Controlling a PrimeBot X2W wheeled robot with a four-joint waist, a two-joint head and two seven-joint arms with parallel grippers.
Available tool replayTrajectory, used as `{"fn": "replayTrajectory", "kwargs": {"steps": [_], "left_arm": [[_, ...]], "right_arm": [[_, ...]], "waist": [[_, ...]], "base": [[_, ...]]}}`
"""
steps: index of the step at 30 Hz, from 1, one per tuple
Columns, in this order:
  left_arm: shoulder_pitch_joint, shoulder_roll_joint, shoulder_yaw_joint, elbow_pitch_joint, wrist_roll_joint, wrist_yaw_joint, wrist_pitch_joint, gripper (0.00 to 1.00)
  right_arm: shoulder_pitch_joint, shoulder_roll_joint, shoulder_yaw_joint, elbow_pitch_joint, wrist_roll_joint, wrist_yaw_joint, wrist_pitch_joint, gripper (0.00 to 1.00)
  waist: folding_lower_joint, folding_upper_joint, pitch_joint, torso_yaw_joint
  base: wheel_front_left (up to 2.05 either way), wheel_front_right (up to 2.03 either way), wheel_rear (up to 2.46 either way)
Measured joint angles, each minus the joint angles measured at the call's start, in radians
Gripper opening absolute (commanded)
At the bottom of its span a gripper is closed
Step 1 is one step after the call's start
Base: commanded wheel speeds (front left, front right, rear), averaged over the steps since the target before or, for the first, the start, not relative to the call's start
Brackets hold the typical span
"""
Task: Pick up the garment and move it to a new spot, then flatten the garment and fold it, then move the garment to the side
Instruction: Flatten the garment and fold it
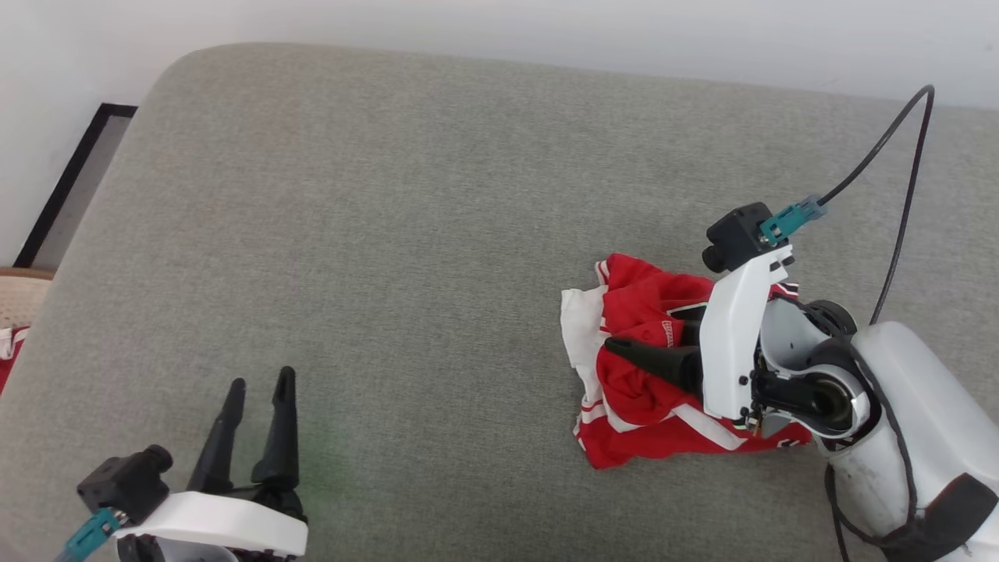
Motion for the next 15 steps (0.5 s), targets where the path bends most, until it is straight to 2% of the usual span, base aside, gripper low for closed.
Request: {"fn": "replayTrajectory", "kwargs": {"steps": [7, 15], "left_arm": [[0.005, 0.005, 0.029, -0.006, -0.006, 0.0, 0.0, 1.0], [0.007, 0.013, 0.042, -0.014, -0.003, 0.0, 0.0, 1.0]], "right_arm": [[-0.004, -0.032, -0.036, -0.073, 0.043, 0.0, -0.025, 1.0], [0.026, -0.097, -0.126, -0.15, 0.021, 0.0, -0.119, 1.0]], "waist": [[0.0, 0.0, -0.003, -0.037], [0.0, 0.0, -0.008, -0.091]], "base": [[0.0, 0.0, 0.0], [0.0, 0.0, 0.0]]}}
